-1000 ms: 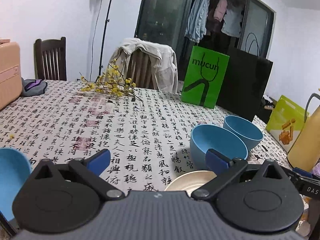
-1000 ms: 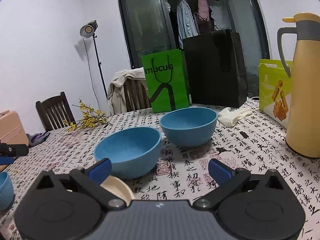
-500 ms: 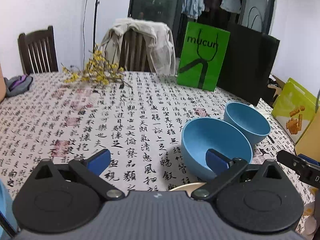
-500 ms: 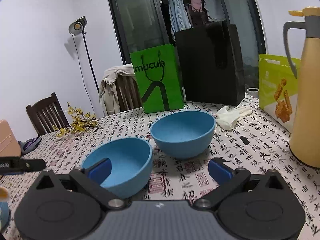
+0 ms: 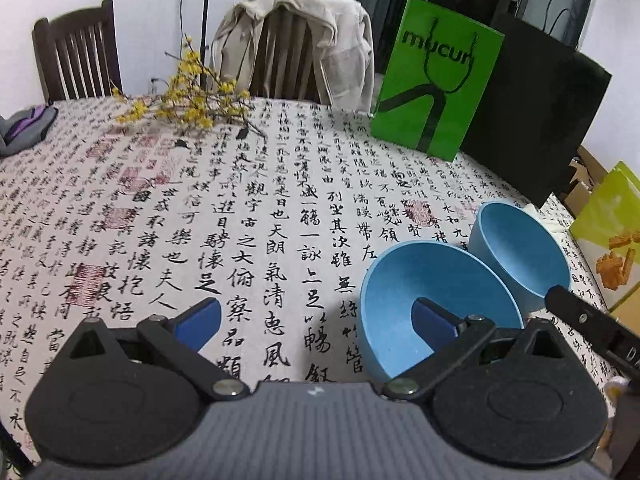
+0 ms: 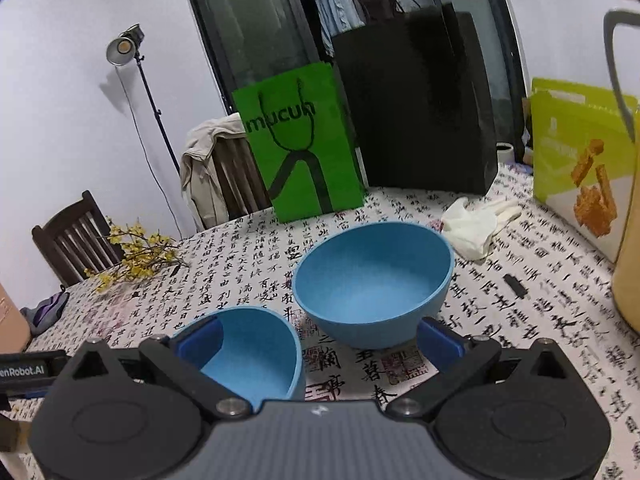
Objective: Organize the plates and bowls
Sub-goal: 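Move both grippers to the rim of the blue bowl beside the plate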
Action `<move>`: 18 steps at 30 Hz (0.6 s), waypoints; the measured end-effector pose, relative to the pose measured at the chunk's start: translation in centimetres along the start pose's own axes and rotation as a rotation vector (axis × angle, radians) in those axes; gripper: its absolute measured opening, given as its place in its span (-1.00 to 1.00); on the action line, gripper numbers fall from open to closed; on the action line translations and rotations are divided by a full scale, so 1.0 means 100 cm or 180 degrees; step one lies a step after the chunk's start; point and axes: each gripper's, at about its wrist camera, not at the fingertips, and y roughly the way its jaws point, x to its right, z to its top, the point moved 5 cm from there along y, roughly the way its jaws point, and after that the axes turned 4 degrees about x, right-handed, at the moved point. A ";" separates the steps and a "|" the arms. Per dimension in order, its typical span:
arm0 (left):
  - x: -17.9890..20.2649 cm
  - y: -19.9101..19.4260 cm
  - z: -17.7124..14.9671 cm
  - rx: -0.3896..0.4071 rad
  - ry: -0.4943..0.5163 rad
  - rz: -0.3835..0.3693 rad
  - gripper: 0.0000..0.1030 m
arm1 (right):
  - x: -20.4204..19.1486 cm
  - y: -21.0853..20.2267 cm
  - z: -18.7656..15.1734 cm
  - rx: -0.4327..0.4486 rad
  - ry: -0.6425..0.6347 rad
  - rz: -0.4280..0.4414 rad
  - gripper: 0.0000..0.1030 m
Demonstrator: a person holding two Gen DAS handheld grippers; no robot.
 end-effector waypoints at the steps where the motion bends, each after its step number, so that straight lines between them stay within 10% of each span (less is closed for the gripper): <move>1: 0.001 0.004 0.002 -0.0027 -0.0022 -0.0007 1.00 | 0.000 0.004 -0.001 -0.0019 -0.0002 0.0001 1.00; 18: 0.010 0.055 0.002 -0.0244 0.0016 0.0087 1.00 | 0.006 0.031 -0.028 -0.0223 -0.0131 -0.0004 0.99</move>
